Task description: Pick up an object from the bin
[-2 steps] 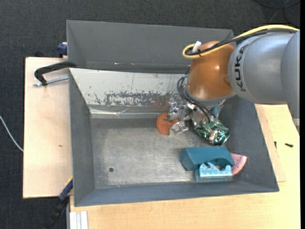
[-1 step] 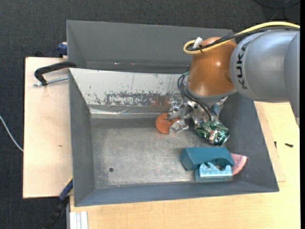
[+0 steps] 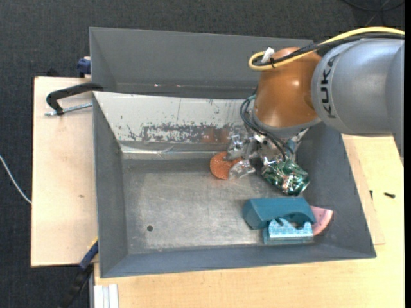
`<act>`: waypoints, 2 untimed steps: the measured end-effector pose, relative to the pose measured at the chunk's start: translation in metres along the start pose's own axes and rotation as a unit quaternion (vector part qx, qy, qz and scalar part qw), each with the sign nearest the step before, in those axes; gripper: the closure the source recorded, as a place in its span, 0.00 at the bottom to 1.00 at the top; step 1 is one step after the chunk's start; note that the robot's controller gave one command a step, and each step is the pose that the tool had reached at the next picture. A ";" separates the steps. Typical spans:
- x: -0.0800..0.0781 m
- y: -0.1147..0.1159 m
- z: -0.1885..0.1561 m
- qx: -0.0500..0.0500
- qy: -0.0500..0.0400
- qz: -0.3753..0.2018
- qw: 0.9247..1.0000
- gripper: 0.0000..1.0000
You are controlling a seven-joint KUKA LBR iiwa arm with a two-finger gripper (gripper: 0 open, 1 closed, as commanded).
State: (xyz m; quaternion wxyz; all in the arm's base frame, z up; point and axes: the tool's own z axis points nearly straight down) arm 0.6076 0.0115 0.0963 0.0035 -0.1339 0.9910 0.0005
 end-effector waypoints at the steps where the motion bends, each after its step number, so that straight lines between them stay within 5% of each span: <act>1: -0.003 0.000 -0.008 0.000 0.000 0.000 1.000 1.00; 2: -0.003 0.000 -0.070 0.000 -0.001 0.000 1.000 1.00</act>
Offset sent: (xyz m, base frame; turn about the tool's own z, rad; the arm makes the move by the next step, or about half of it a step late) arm 0.0002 -0.0001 0.0672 0.0000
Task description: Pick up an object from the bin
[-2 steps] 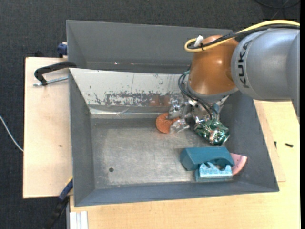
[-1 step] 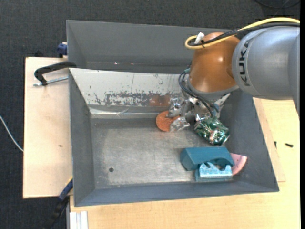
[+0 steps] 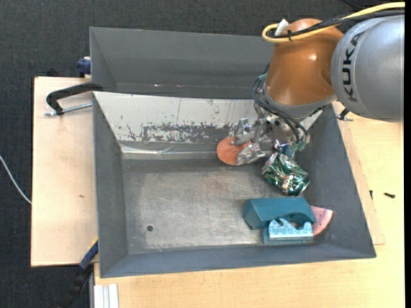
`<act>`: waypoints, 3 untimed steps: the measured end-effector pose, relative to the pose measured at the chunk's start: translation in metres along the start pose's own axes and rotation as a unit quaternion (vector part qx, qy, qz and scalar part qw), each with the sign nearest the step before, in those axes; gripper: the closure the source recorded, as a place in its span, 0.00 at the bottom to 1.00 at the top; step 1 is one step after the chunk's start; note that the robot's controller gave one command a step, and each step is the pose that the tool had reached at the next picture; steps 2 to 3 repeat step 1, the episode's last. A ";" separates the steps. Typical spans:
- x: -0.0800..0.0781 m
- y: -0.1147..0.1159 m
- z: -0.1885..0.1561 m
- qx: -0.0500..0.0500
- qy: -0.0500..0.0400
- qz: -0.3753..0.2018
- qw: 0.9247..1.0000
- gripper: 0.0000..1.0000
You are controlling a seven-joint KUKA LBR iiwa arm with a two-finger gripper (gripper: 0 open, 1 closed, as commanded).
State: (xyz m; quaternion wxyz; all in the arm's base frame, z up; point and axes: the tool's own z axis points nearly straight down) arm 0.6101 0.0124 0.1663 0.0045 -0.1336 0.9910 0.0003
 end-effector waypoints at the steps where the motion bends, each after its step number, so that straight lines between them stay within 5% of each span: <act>1: 0.000 0.001 0.032 -0.001 0.004 0.001 1.000 1.00; 3: 0.000 0.001 0.032 -0.001 0.004 0.001 1.000 1.00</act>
Offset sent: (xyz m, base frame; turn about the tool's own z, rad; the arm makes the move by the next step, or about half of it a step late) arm 0.0001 0.0000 0.0004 0.0000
